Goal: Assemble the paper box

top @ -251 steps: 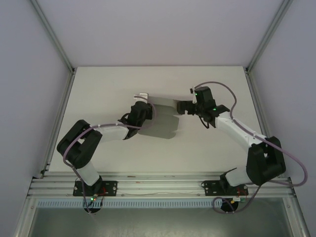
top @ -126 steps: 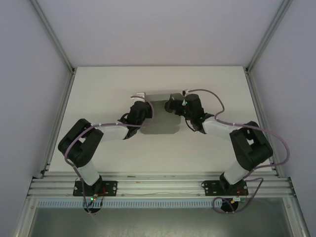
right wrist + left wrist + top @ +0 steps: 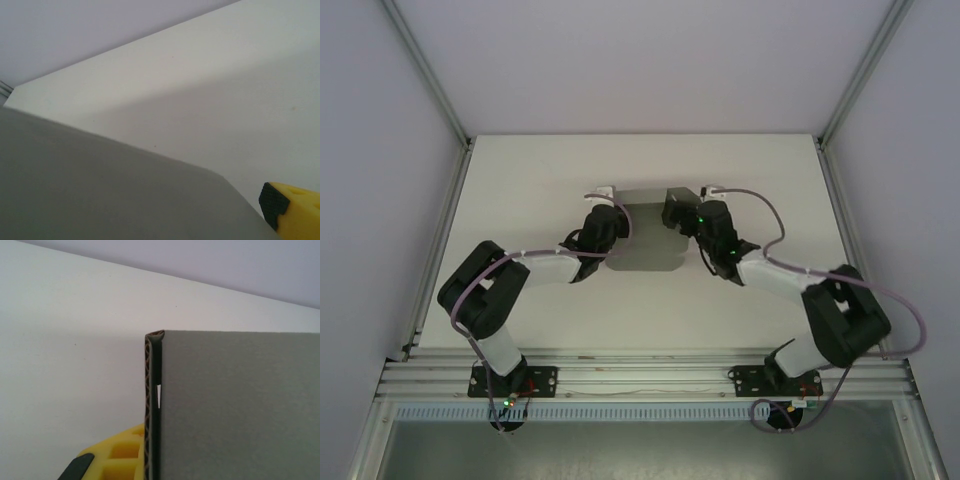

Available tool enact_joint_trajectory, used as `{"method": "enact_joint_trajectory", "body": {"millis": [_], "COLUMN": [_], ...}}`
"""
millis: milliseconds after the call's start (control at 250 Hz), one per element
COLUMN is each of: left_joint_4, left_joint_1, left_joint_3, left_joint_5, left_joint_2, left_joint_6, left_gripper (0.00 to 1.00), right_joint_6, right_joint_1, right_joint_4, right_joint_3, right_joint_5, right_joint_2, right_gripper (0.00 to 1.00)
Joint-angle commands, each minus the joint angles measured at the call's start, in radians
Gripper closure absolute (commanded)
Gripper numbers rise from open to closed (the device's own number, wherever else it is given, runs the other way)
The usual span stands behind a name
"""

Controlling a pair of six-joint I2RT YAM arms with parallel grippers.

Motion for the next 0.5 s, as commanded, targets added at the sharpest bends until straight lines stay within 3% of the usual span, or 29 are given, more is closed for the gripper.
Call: {"method": "enact_joint_trajectory", "body": {"millis": [0, 228, 348, 496], "left_joint_4": [-0.003, -0.02, -0.021, -0.032], "left_joint_1": [0.002, 0.006, 0.006, 0.006], "left_joint_3": [-0.007, -0.008, -0.003, 0.001], "left_joint_5": [-0.031, 0.009, 0.021, 0.025], "left_joint_2": [-0.046, -0.064, -0.064, -0.063], "left_joint_6": [0.008, 0.008, 0.005, -0.006], "left_gripper": [1.0, 1.0, 1.0, 1.0], "right_joint_6": [0.021, 0.115, 0.113, 0.142], "right_joint_1": [-0.031, -0.189, -0.208, -0.21], "right_joint_4": [-0.107, -0.197, -0.133, -0.004], "right_joint_3": [-0.069, -0.193, -0.186, -0.126], "right_joint_5": [0.041, -0.047, -0.086, -0.157], "right_joint_2": [-0.14, -0.295, -0.269, -0.124], "right_gripper": [0.0, 0.0, 0.0, 0.0]}}
